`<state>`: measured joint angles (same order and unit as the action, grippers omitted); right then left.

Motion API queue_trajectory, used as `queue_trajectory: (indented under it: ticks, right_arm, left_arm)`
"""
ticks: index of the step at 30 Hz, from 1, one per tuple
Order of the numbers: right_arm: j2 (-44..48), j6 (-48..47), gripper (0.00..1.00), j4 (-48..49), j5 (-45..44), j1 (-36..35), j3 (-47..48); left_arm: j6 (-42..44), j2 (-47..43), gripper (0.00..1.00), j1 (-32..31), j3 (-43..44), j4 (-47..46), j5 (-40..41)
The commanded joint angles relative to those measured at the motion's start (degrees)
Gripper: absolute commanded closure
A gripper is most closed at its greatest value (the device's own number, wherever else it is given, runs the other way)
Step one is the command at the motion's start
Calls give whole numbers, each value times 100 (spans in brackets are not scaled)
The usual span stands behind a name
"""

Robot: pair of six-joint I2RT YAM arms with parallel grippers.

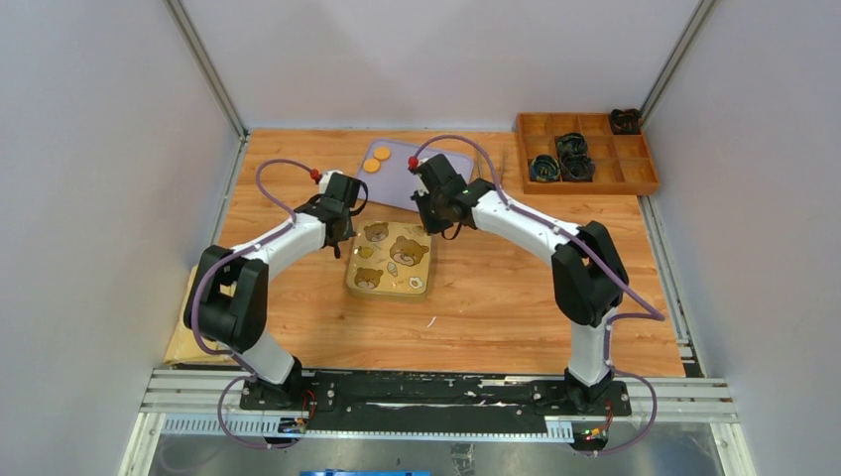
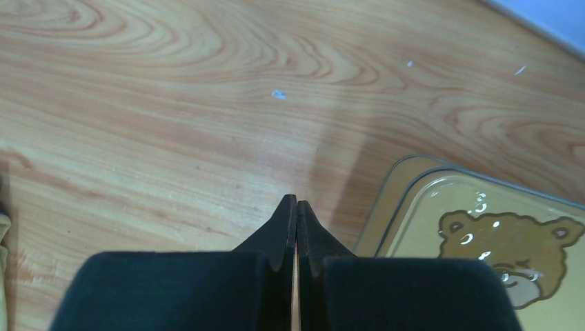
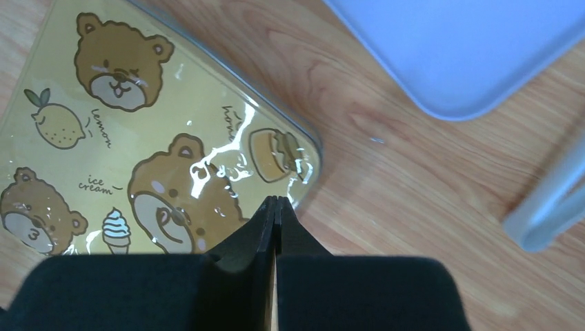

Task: Pack the cookies

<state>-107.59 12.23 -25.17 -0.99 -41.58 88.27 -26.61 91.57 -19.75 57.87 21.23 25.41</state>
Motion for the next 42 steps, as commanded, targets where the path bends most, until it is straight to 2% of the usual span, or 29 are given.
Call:
queue_trajectory:
  ticks: [1,6,12,23,42]
  right_arm:
    - [-413,126,100,18,980,51,327]
    - [-719,236,100,8,979,48,254]
    - [-649,400,100,36,922,53,-416]
    - [-254,387,100,69,726,51,-841]
    - [704,219,100,23,125,51,-834]
  left_arm:
    - [-187,-174,100,-29,-359,-177,260]
    - [-278,10,100,-29,-658,-698,-667]
    - [-396,303,100,-119,-685,-1019,-1511]
    - [-465,-33,100,-426,-660,-870,-1428]
    - [-59,377,100,-425,-62,-1391,-1808]
